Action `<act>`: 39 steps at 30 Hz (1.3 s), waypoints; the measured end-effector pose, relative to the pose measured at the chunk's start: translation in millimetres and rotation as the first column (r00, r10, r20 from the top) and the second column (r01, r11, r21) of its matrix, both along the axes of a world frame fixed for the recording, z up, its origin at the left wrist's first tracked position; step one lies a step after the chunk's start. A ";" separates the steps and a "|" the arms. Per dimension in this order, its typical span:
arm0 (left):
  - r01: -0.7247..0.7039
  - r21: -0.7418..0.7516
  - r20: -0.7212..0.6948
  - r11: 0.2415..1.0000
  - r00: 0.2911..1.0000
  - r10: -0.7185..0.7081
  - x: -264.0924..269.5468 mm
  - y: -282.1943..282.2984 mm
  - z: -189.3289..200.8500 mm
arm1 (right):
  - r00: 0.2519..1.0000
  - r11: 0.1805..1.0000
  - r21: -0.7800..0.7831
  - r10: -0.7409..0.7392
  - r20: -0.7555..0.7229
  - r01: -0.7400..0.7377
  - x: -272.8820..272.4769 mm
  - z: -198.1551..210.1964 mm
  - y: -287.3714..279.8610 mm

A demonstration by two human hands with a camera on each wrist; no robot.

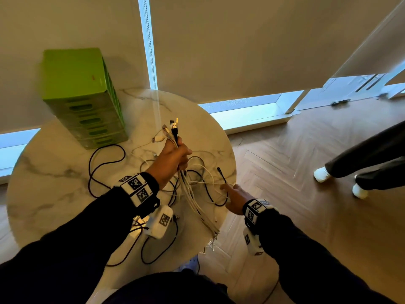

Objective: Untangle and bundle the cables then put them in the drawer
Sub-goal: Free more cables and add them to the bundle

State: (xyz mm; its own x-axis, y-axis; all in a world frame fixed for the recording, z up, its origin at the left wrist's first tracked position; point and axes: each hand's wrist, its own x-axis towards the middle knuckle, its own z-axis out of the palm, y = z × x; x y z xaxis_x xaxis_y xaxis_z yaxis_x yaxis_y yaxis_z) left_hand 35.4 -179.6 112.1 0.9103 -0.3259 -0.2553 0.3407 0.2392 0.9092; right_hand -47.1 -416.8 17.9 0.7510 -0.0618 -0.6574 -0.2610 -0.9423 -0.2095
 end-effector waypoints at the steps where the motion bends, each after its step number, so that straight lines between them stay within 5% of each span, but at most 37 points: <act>1: 0.000 -0.001 -0.006 1.000 1.000 0.000 -1.4 2.1 -1.8 | 1.000 1.000 -0.017 0.007 -0.008 -0.007 1.2 -5.9 1.5; 8: -0.029 0.030 -0.036 0.999 0.999 0.030 -5.4 17.9 -8.0 | 0.996 0.993 -0.088 0.080 0.046 -0.076 28.7 -36.6 28.5; 15: -0.064 0.079 -0.052 0.995 0.996 0.069 -6.0 34.2 -19.4 | 0.977 0.963 0.208 0.135 0.164 -0.168 71.7 -30.8 57.2; 21: -0.113 0.068 -0.064 0.991 0.991 0.117 -4.5 37.5 -21.3 | 0.960 0.985 0.148 0.042 0.278 -0.086 78.0 -10.3 42.5; 23: -0.117 0.072 -0.073 0.991 0.990 0.122 -3.9 37.1 -21.5 | 0.967 0.986 0.141 0.051 0.249 -0.088 73.2 -12.7 33.1; 28: -0.122 0.136 -0.056 0.983 0.990 0.131 -4.2 43.2 -24.7 | 0.935 0.918 0.183 0.356 0.006 -0.351 56.0 -18.9 40.1; 34: -0.195 0.193 -0.041 0.962 0.978 0.207 -3.8 67.0 -35.2 | 0.873 0.826 0.288 0.477 0.098 -0.484 67.0 -29.4 79.5; 39: -0.212 0.187 -0.050 0.959 0.973 0.225 -4.4 79.6 -42.0 | 0.827 0.825 0.066 0.563 -0.009 -0.561 88.5 -38.6 80.9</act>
